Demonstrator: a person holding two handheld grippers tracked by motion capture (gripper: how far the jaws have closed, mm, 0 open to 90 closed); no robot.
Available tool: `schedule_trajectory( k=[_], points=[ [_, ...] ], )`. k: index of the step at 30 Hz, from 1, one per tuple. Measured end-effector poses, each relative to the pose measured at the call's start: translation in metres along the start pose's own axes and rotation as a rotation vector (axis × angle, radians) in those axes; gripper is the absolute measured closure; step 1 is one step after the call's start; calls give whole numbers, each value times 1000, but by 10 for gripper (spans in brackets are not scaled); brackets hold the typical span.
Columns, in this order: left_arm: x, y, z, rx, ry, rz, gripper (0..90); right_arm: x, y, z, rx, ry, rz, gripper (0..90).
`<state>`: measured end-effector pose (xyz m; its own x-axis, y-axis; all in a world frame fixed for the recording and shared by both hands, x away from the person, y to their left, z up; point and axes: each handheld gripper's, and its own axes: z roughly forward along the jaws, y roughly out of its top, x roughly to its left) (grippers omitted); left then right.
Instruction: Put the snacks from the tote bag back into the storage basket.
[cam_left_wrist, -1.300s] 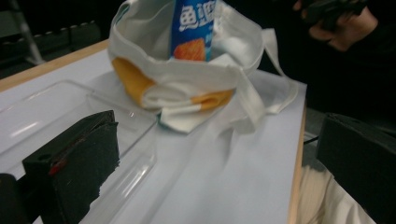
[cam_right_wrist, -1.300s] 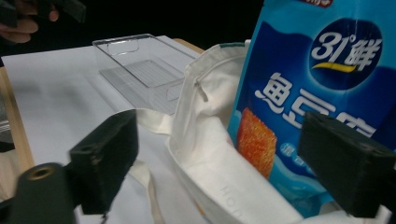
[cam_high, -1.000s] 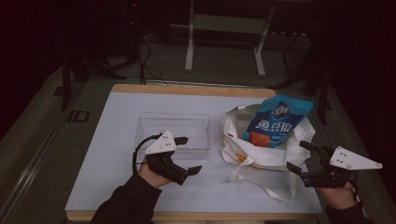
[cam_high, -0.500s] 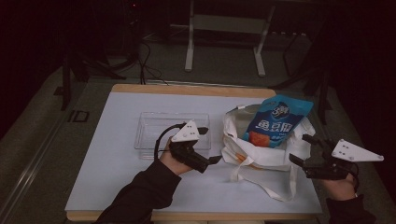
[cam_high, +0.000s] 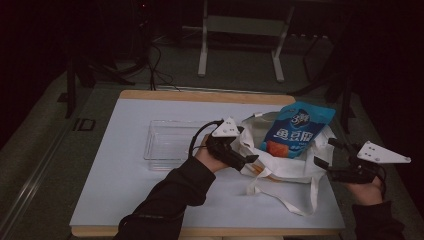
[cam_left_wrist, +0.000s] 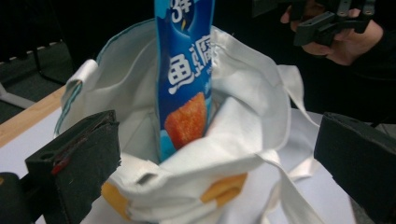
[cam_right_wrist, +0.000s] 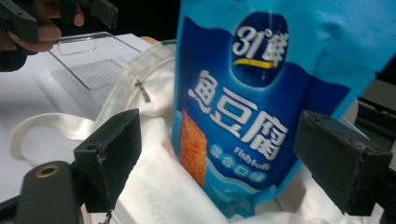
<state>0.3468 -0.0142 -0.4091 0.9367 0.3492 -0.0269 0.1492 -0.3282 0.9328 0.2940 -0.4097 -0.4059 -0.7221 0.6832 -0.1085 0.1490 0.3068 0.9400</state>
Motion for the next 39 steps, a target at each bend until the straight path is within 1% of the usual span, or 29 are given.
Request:
schedule_trajectory(
  k=[1, 3, 4, 5, 6, 7, 9, 10, 11, 12, 14, 15, 16, 18, 19, 20, 22, 25, 26, 27, 28, 30, 31, 32, 33, 34, 36, 37, 39],
  points=[
    [4, 3, 7, 4, 0, -4, 6, -3, -1, 1, 2, 1, 1, 151],
    [8, 6, 13, 1, -1, -7, 7, -7, -2, 2, 8, -3, 9, 151],
    [8, 6, 13, 1, -1, -7, 6, -9, -2, 3, 10, -4, 9, 151],
    [10, 8, 16, 1, -4, -10, 6, -9, -2, 3, 10, -4, 9, 151],
    [11, 9, 19, 6, -9, -8, 7, -13, -3, 4, 17, -10, 11, 151],
    [14, 12, 25, 12, -2, 2, 7, -14, -3, 4, 19, -11, 15, 151],
    [15, 13, 27, 13, -2, 2, 7, -17, -5, 5, 17, -14, 24, 152],
    [18, 15, 34, 4, -10, -11, 6, -19, -7, 6, 19, -15, 28, 160],
    [18, 15, 34, 4, -10, -11, 6, -21, -8, 7, 18, -16, 30, 162],
    [20, 16, 40, 3, -13, -13, 7, -22, -9, 8, 19, -17, 36, 162],
    [23, 18, 46, 14, -13, -10, 6, -25, -11, 10, 23, -20, 42, 162],
    [23, 18, 46, 14, -13, -10, 7, -27, -12, 12, 26, -25, 46, 162],
    [25, 19, 53, 22, -12, -22, 7, -29, -12, 13, 25, -24, 50, 162],
    [26, 20, 59, 34, -16, -20, 9, -33, -14, 15, 28, -27, 62, 162],
    [26, 20, 59, 34, -16, -20, 59, -33, -14, 15, 28, -27, 62, 162],
    [26, 21, 63, 29, 3, -13, 74, -36, -14, 18, 34, -29, 67, 162],
    [27, 22, 66, 36, 3, -17, 76, -38, -14, 19, 39, -31, 67, 162],
    [29, 23, 72, 35, -7, -18, 145, -43, -15, 23, 42, -35, 73, 162],
    [29, 24, 74, 33, -13, -24, 145, -45, -15, 24, 47, -35, 76, 162],
    [30, 24, 77, 43, -20, -17, 159, -48, -15, 25, 47, -36, 79, 162],
    [30, 24, 79, 47, -17, -9, 206, -50, -15, 26, 48, -34, 88, 162],
    [29, 24, 84, 64, -22, 3, 239, -53, -15, 28, 42, -29, 97, 162],
    [29, 24, 86, 68, -28, 8, 283, -55, -15, 30, 43, -28, 98, 162],
    [29, 24, 88, 77, -27, 13, 302, -56, -14, 31, 43, -26, 99, 163],
    [28, 23, 91, 88, -15, 19, 309, -56, -14, 33, 47, -23, 100, 163],
    [28, 23, 93, 98, -14, 19, 316, -57, -13, 34, 49, -19, 102, 178],
    [29, 24, 96, 107, 5, 13, 339, -58, -12, 38, 52, -10, 96, 185],
    [30, 24, 98, 106, -4, 8, 345, -58, -12, 40, 55, -10, 98, 185],
    [30, 25, 100, 112, 1, 10, 374, -59, -12, 44, 68, -2, 92, 205]
  ],
)
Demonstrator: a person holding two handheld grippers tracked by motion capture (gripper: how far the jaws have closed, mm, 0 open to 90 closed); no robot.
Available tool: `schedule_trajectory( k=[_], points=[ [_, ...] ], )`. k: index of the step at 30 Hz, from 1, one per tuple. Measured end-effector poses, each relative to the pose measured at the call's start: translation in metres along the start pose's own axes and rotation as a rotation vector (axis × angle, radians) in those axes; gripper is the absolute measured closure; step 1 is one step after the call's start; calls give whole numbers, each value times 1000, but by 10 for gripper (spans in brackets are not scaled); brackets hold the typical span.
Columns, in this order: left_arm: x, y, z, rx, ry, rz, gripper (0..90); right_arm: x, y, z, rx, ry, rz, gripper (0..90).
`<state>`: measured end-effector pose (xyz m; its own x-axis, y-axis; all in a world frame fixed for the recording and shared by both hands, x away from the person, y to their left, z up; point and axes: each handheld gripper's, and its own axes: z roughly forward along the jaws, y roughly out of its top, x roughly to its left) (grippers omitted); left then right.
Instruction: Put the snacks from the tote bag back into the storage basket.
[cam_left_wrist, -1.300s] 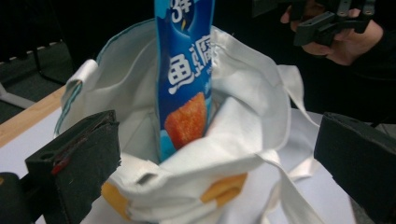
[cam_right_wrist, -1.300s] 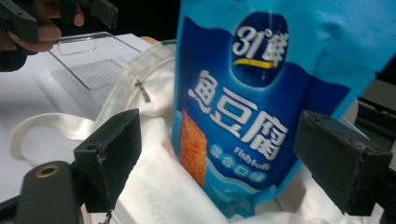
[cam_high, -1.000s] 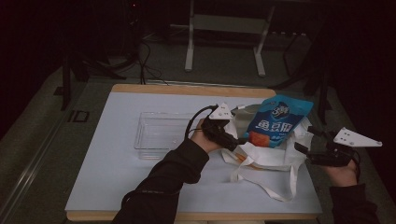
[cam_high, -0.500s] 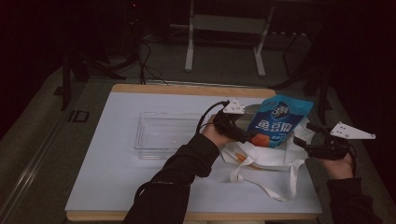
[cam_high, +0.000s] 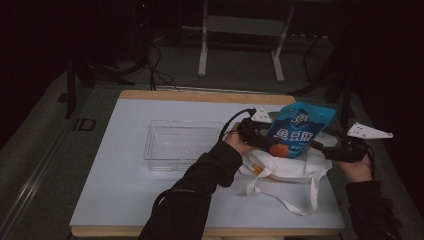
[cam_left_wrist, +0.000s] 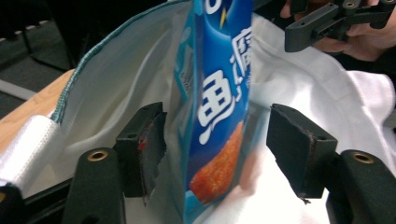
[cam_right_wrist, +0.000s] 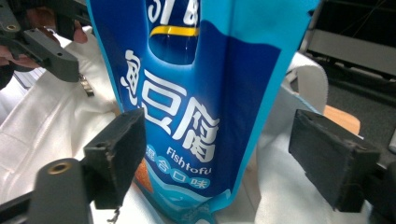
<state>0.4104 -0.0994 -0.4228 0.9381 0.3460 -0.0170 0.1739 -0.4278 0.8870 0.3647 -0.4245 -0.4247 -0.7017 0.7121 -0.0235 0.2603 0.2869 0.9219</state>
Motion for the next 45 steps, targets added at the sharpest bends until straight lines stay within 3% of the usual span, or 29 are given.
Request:
schedule_trajectory(
  k=[6, 14, 21, 26, 33, 38, 45],
  points=[
    [-1, 3, 5, -1, -6, 8, 444, -4, 2, 10, 12, 45, 23, 245],
    [0, 7, 9, -2, 12, -4, 557, -3, 7, 20, 29, 75, 0, 413],
    [0, 10, 12, 3, 17, 1, 608, -2, 10, 26, 38, 82, -14, 503],
    [0, 11, 13, 13, 27, 2, 726, -1, 10, 28, 47, 67, -29, 608],
    [0, 12, 16, 35, 50, 6, 856, 2, 13, 29, 65, 83, -50, 747],
    [-2, 14, 17, 46, 78, 6, 883, 4, 14, 30, 75, 92, -43, 834],
    [-5, 15, 16, 54, 111, 18, 896, 6, 18, 31, 86, 96, -34, 863]
  ],
)
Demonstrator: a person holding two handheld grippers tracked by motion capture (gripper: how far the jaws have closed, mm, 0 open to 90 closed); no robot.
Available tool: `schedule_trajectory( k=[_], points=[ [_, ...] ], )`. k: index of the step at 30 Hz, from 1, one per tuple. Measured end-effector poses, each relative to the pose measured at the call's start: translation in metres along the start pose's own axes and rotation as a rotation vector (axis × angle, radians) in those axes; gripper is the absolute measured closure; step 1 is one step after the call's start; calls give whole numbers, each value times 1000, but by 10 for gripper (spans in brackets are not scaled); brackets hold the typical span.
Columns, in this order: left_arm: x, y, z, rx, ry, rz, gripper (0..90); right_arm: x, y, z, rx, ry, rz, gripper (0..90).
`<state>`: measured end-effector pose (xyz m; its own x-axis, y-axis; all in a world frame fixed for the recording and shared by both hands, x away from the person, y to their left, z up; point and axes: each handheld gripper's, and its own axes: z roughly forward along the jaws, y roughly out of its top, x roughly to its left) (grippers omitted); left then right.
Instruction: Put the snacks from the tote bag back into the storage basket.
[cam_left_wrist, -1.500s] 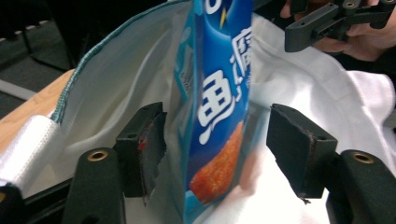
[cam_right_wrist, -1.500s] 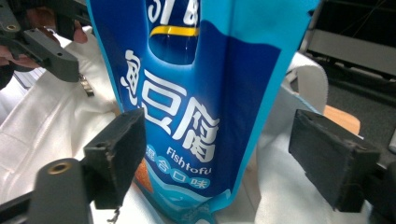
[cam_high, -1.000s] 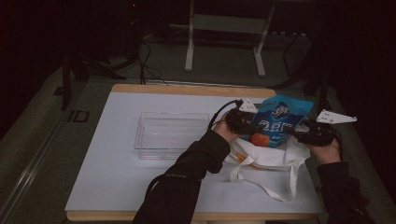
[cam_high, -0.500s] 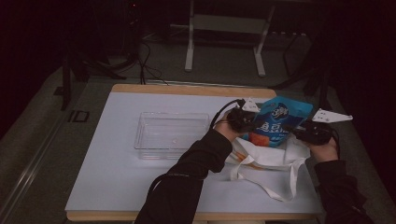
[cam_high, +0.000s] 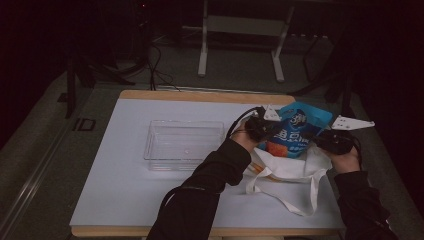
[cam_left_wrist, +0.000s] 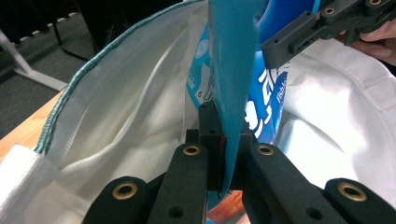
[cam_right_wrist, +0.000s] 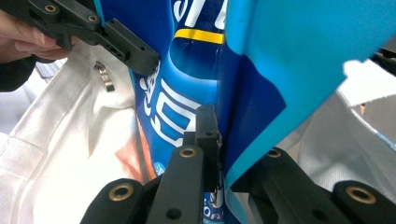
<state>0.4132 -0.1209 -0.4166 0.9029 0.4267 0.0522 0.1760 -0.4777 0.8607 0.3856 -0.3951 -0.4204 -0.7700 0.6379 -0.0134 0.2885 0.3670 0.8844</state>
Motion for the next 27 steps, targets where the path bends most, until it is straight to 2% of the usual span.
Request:
schedule_trajectory(
  k=[5, 16, 27],
  points=[
    [0, 5, -4, -1, 1, -2, 898, 2, 6, -2, 3, 2, -4, 870],
    [-2, 19, -16, -31, 3, 7, 899, 3, 21, -14, -30, -2, -9, 874],
    [-1, 45, -37, -61, 4, 31, 900, 7, 46, -29, -60, -7, -36, 878]
  ],
)
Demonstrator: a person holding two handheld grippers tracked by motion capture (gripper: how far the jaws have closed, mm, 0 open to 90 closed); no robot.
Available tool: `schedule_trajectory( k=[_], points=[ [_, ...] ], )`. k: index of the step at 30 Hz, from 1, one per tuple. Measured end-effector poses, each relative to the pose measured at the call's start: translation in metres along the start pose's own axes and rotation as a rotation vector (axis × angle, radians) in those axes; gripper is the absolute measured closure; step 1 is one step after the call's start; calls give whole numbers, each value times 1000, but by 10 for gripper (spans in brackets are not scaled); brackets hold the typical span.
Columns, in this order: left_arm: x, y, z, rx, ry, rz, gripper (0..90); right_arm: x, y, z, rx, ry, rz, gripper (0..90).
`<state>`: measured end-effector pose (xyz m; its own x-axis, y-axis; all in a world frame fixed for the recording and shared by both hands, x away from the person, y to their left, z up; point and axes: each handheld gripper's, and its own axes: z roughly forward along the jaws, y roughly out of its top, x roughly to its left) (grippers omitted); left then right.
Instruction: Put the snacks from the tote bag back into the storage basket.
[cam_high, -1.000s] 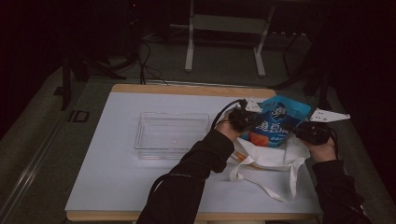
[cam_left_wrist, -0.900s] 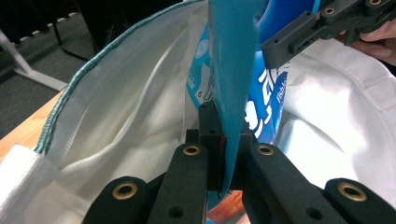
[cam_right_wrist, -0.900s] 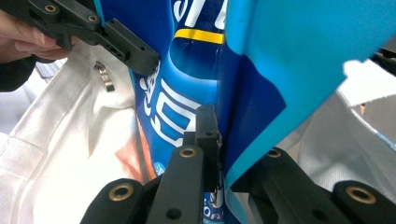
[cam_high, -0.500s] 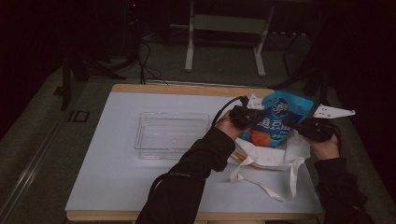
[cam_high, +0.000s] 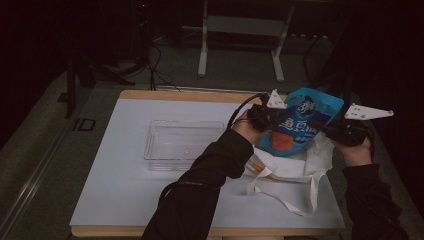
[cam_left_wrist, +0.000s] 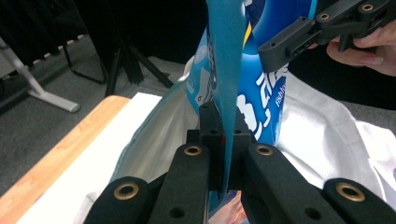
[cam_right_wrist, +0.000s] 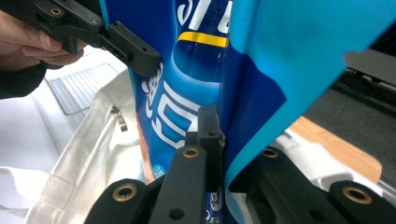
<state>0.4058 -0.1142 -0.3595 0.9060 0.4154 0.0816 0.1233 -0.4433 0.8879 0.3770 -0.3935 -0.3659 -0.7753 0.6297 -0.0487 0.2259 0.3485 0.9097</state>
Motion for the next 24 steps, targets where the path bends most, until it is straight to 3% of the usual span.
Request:
schedule_trajectory(
  k=[12, 24],
  points=[
    [1, 19, -23, -39, -12, 15, 900, 5, 26, -12, -21, 13, -33, 879],
    [1, 37, -54, -68, 15, 37, 900, 16, 56, -18, -55, 23, -70, 879]
  ],
)
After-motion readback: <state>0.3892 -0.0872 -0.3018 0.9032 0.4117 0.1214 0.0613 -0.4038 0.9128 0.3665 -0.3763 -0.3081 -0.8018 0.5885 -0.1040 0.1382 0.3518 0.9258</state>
